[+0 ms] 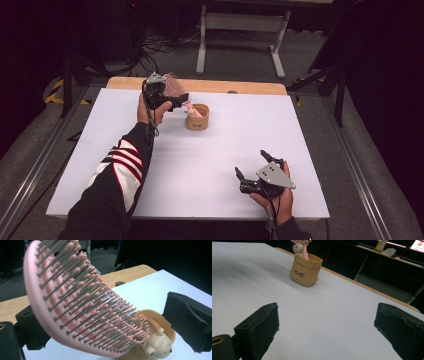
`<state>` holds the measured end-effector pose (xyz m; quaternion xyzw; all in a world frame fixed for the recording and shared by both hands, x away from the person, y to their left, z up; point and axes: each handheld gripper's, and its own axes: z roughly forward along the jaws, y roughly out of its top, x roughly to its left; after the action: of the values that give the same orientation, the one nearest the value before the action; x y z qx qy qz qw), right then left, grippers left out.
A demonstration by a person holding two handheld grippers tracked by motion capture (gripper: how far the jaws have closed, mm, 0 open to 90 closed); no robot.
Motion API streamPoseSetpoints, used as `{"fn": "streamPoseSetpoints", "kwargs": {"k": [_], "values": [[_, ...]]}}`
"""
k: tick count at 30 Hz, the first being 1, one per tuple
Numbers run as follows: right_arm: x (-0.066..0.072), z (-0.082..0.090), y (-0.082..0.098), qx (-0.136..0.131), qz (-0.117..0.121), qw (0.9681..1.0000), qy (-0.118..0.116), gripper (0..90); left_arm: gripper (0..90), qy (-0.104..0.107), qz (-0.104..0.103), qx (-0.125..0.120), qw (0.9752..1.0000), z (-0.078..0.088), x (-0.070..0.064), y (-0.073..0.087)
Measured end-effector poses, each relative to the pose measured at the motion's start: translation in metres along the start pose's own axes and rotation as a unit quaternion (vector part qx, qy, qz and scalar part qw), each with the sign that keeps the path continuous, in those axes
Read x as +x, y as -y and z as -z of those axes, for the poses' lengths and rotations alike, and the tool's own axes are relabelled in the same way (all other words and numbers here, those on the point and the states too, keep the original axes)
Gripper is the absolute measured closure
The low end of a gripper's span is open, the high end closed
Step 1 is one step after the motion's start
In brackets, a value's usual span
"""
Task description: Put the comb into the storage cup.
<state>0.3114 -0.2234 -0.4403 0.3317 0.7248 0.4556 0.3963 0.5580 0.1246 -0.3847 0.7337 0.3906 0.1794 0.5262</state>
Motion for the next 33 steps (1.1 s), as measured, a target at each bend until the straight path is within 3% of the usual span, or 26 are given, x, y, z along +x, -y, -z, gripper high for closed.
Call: {"fn": "streamPoseSetpoints", "kwargs": {"k": [6, 18, 23, 33], "values": [[0.0, 0.001, 0.0, -0.001, 0.0, 1.0, 0.001, 6.4, 4.6, -0.006, -0.002, -0.01, 0.9999, 0.008, 0.0, -0.004], [0.0, 0.001, -0.001, -0.004, 0.001, 1.0, 0.002, 6.5, 6.9, -0.012, -0.025, -0.022, 0.9994, 0.023, 0.0, -0.011], [0.0, 0.002, -0.001, -0.005, 0.001, 1.0, 0.003, 6.5, 8.2, -0.031, -0.054, -0.028, 0.9977, 0.03, -0.003, -0.013], [0.0, 0.001, -0.001, -0.004, 0.0, 1.0, 0.002, 6.5, 7.9, -0.027, -0.069, -0.031, 0.9967, 0.042, -0.004, -0.017]]}}
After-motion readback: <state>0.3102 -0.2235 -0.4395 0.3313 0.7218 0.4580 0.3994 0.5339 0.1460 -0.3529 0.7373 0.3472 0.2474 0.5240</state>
